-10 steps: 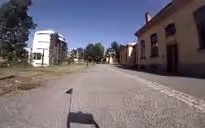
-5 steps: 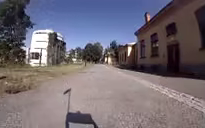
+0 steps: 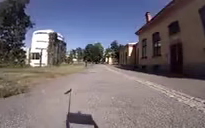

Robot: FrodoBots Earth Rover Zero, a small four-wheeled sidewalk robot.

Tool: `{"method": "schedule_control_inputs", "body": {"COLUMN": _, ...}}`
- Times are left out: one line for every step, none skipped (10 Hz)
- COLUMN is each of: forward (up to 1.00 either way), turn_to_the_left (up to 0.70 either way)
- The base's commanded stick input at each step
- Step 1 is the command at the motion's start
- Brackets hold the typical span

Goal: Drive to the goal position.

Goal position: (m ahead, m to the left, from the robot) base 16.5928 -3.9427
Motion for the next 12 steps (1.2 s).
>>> {"method": "schedule_control_inputs", "body": {"forward": 0.70, "turn_to_the_left": 0.00}}
{"method": "schedule_control_inputs", "body": {"forward": 0.70, "turn_to_the_left": 0.00}}
{"method": "schedule_control_inputs", "body": {"forward": 0.70, "turn_to_the_left": 0.00}}
{"method": "schedule_control_inputs", "body": {"forward": 0.70, "turn_to_the_left": 0.00}}
{"method": "schedule_control_inputs", "body": {"forward": 0.70, "turn_to_the_left": 0.00}}
{"method": "schedule_control_inputs", "body": {"forward": 0.70, "turn_to_the_left": 0.00}}
{"method": "schedule_control_inputs", "body": {"forward": 0.70, "turn_to_the_left": 0.00}}
{"method": "schedule_control_inputs", "body": {"forward": 0.70, "turn_to_the_left": 0.00}}
{"method": "schedule_control_inputs", "body": {"forward": 0.70, "turn_to_the_left": 0.00}}
{"method": "schedule_control_inputs", "body": {"forward": 0.70, "turn_to_the_left": 0.00}}
{"method": "schedule_control_inputs", "body": {"forward": 0.70, "turn_to_the_left": 0.00}}
{"method": "schedule_control_inputs", "body": {"forward": 0.70, "turn_to_the_left": 0.00}}
